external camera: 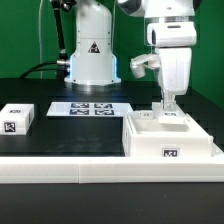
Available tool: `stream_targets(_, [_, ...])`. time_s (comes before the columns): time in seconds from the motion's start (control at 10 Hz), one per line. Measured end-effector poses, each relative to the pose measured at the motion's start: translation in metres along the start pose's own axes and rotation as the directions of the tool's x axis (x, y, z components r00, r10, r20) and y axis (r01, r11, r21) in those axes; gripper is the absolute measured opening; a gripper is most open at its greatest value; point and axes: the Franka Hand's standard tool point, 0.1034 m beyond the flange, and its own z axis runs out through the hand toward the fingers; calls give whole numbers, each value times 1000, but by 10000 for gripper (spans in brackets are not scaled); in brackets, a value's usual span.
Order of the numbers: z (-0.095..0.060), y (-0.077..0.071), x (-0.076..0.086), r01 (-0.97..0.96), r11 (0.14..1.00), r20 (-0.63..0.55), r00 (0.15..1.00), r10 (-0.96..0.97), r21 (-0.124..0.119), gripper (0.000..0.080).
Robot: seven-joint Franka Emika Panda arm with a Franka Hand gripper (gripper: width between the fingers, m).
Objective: Assemble cabinet
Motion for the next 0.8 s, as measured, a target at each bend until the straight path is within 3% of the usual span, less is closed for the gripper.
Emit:
stream_targets(0.3, [-1,19,0,-5,1000,12,1000,5,24,71])
stream_targets(0.8, [-1,21,-1,-1,1000,10,1000,1,22,71])
